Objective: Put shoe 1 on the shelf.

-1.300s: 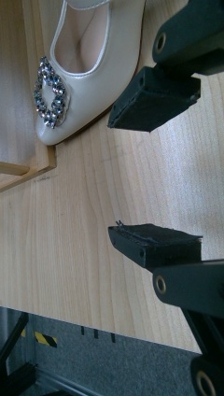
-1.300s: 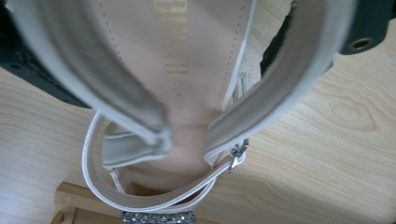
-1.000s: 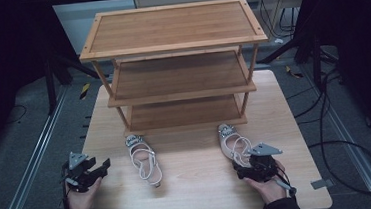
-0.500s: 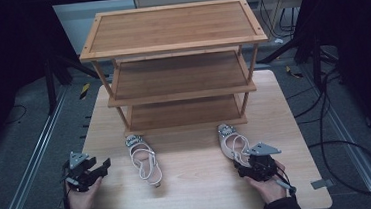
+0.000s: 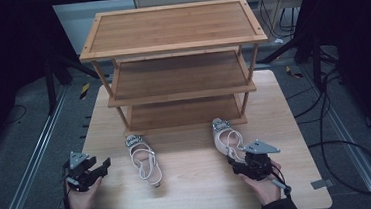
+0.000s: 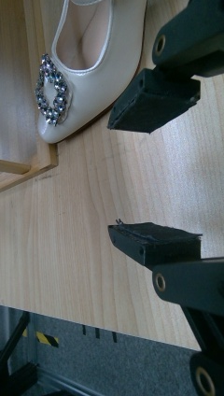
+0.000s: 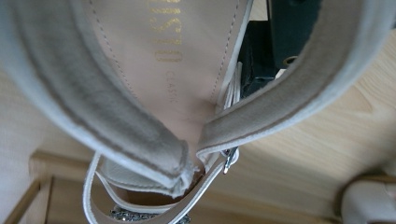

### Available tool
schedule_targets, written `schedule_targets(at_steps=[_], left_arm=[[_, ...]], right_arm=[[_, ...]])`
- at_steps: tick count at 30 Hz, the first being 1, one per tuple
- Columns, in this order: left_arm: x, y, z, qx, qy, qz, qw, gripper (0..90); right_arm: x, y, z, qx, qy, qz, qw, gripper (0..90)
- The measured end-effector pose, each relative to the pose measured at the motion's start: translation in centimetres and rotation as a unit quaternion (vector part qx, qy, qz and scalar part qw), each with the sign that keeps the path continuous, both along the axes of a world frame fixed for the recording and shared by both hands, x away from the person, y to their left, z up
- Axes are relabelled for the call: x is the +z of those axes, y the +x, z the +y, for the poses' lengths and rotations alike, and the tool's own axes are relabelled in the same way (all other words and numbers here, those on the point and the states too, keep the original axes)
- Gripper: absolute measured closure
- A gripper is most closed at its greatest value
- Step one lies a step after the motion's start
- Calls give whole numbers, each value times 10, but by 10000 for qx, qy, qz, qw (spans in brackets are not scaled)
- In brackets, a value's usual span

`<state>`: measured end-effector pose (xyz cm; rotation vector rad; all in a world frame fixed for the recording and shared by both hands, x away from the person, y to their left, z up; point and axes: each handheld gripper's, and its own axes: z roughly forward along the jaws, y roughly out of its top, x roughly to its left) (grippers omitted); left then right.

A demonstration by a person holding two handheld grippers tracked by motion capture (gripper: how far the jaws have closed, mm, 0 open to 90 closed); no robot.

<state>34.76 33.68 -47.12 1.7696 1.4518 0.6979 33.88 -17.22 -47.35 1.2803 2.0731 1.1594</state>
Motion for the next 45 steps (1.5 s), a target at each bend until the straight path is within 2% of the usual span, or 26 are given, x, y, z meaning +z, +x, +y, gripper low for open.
schedule_targets(at_steps=[6,10,17,23,24,26,28,33,37,45], left_arm=[[0,-1,-1,-13,4,-2,10000,413],[1,-1,-1,-9,3,-3,10000,412],[1,-1,0,-8,-1,-1,10000,412],[1,-2,0,-17,-8,-4,10000,412],[1,-2,0,-20,-12,-2,10000,412],[1,-1,0,-21,-19,3,10000,412],[0,-1,1,-12,-37,5,10000,412],[1,-1,1,-2,-46,-6,10000,411],[1,-1,2,-8,-41,-5,10000,412],[0,0,3,5,-62,6,10000,413]], right_arm=[[9,7,15,47,138,-117,9998,391],[14,18,32,74,232,-220,9995,391],[17,33,51,139,214,-243,9994,391],[17,54,76,176,263,-245,9992,391],[16,63,84,167,276,-257,9991,391],[16,66,87,161,301,-254,9991,391],[16,75,95,128,354,-256,9990,391],[9,97,116,35,355,-290,9989,390],[-7,116,134,-122,404,-215,9989,390],[-21,131,142,-334,373,-102,9987,388]])
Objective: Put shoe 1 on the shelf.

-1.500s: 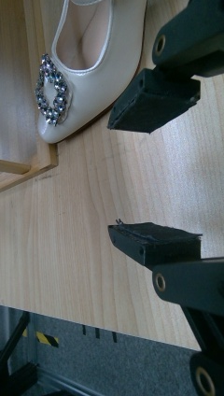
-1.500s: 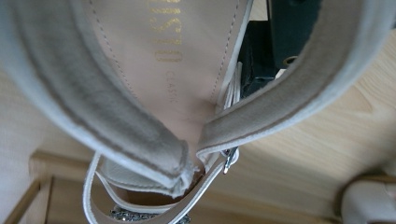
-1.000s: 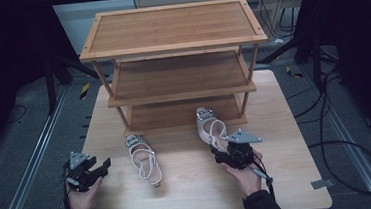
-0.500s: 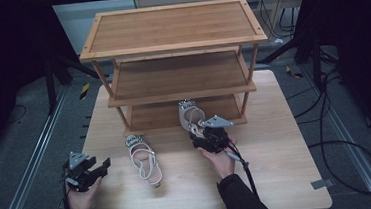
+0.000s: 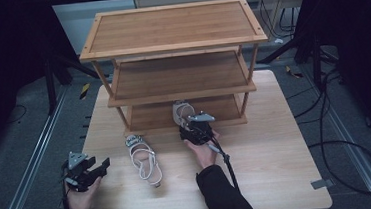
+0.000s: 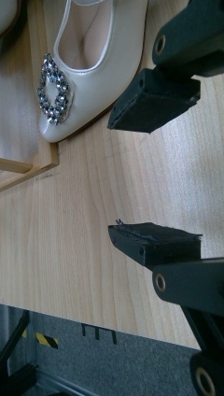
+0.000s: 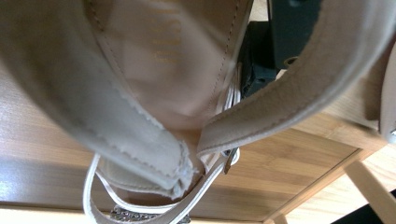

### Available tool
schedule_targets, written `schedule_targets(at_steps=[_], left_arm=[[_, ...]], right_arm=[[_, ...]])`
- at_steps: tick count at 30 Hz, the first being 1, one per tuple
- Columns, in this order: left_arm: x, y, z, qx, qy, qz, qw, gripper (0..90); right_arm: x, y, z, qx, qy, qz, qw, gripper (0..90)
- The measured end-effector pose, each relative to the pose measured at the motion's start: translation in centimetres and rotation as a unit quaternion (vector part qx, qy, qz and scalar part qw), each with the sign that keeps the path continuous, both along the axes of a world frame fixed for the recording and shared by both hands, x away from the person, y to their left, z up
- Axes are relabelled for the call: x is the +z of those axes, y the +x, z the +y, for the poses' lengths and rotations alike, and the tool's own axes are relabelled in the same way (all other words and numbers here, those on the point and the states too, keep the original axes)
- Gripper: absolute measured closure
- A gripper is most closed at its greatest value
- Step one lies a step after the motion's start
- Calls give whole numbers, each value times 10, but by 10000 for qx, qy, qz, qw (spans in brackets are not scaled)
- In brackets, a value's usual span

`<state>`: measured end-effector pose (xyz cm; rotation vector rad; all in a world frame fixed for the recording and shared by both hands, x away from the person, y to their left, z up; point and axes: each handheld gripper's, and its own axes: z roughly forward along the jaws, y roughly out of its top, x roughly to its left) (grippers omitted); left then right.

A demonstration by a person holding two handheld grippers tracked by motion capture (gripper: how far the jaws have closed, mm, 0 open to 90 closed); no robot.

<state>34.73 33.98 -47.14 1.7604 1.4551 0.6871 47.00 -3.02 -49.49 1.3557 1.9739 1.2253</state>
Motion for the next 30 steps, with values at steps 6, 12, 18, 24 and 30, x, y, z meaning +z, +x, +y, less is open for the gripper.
schedule_targets(at_steps=[6,12,18,24,30], left_arm=[[0,0,0,-5,7,4,10000,413],[0,0,0,-15,21,21,10000,412],[0,0,0,-18,24,30,10000,412],[0,0,-1,-20,21,25,10000,411],[-1,-1,-1,-21,12,23,10000,411]], right_arm=[[2,6,4,-63,-358,21,9993,382],[0,7,5,-68,-455,55,9989,318],[9,0,1,178,-420,-108,9989,196],[23,-14,-9,261,-414,-381,9981,169],[32,-30,-18,371,-234,-424,9981,174]])
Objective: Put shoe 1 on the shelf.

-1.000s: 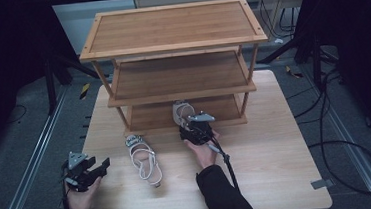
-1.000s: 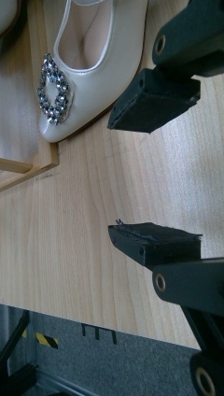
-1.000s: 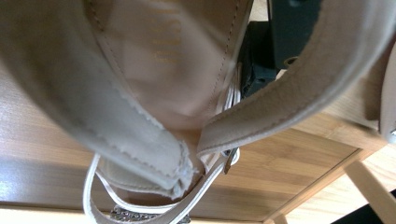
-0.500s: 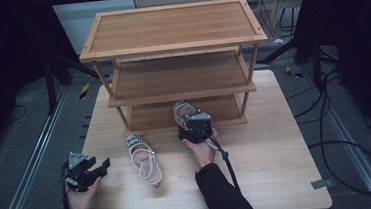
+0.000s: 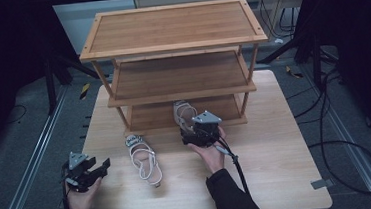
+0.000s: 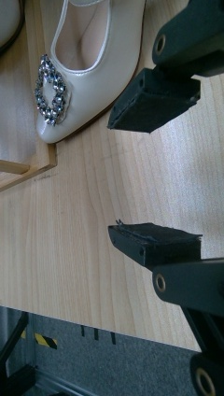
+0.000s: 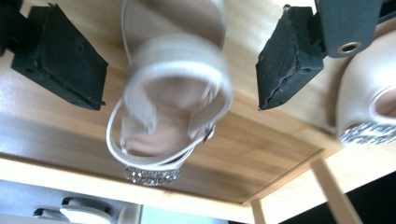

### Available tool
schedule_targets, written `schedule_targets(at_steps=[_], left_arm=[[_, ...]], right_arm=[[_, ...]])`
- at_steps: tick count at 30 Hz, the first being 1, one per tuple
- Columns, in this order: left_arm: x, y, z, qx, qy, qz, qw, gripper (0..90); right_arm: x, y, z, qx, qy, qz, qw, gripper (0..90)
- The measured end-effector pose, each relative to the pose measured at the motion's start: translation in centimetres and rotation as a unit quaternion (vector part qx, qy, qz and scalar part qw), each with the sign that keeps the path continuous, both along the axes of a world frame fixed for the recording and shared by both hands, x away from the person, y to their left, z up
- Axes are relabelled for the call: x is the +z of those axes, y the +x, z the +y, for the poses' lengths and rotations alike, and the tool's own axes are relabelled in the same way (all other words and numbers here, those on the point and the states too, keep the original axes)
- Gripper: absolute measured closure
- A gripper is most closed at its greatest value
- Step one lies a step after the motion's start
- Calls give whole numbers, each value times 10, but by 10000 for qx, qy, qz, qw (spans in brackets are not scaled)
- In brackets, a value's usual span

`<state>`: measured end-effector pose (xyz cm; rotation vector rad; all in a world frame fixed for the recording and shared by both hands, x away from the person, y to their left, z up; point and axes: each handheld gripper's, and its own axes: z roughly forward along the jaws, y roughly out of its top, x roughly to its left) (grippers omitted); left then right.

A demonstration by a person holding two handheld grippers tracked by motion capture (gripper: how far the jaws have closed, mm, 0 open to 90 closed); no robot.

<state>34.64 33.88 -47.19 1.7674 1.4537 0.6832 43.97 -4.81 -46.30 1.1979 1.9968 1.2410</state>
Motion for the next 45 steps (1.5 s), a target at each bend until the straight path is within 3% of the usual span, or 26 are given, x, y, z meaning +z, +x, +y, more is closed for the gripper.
schedule_targets(at_steps=[3,7,10,18,26,36,38,45], left_arm=[[0,0,0,0,6,-8,10000,411],[0,0,-1,-6,16,5,10000,411],[0,0,-1,-1,22,4,10000,411],[0,0,-1,-6,15,8,10000,417],[0,0,-1,-16,15,5,10000,424],[0,0,0,-8,10,4,10000,428],[0,0,0,-10,8,6,10000,429],[0,0,0,-1,-20,1,10000,429]], right_arm=[[-4,-13,-6,70,-40,-5,10000,213],[-16,-26,-14,128,16,190,9997,259],[-25,-31,-17,164,0,286,9995,347],[-41,-26,-13,222,-138,537,9982,553],[-45,-13,-9,9,-210,621,9979,736],[-46,-10,-7,6,-155,527,9985,785],[-44,-10,-4,32,-64,511,9987,785],[-32,-3,9,87,-82,345,9993,783]])
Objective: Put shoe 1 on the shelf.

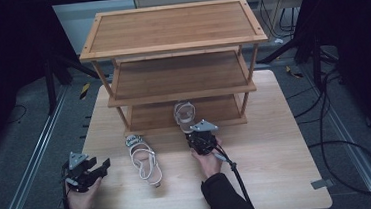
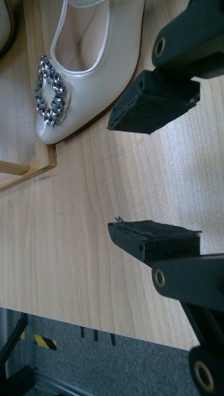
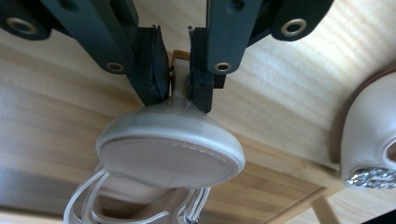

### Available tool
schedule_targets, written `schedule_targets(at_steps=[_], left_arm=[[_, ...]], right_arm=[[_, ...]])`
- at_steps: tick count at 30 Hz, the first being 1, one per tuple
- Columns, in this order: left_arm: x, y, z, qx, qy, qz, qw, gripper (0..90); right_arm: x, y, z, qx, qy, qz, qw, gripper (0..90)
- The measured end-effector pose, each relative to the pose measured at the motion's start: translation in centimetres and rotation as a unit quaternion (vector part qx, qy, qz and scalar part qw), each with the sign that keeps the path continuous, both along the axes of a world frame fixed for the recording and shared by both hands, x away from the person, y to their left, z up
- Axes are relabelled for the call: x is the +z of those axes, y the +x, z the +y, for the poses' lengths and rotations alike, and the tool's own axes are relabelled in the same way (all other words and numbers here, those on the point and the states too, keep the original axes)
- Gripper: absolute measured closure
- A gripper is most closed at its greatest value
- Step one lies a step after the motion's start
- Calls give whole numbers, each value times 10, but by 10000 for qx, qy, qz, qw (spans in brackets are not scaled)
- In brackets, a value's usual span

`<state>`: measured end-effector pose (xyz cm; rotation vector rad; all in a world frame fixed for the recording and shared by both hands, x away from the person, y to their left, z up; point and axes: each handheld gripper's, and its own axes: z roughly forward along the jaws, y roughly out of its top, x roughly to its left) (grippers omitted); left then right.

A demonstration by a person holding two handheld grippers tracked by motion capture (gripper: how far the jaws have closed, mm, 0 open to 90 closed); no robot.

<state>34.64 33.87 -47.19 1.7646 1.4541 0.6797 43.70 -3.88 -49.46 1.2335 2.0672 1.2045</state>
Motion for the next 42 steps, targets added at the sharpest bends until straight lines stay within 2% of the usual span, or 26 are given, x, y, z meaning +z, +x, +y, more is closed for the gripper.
schedule_targets(at_steps=[15,19,24,27,29,32,33,35,38,42], left_arm=[[0,0,1,0,-9,10,10000,430],[0,0,1,-2,-23,2,10000,430],[0,0,1,-7,-21,7,10000,430],[0,0,2,-11,-34,5,10000,430],[0,0,2,-8,-33,14,10000,430],[0,0,2,-10,-31,15,10000,430],[0,0,2,-11,-29,16,10000,429],[-1,0,2,-20,-31,18,10000,429],[-1,0,3,-19,-22,18,10000,425],[-1,0,3,-10,-11,11,10000,411]], right_arm=[[0,34,13,-106,6,-50,9999,780],[-1,40,18,-132,65,41,9999,777],[-2,50,25,-159,65,23,9998,773],[-4,55,29,-148,-21,-35,9999,770],[-5,56,32,-140,15,38,9999,768],[-7,56,36,-129,-81,44,9999,765],[-10,57,35,-105,-230,-138,9996,765],[-9,56,35,-148,-160,-69,9997,754],[-5,49,31,-159,-57,-90,9998,644],[3,27,25,14,24,-177,9998,531]])
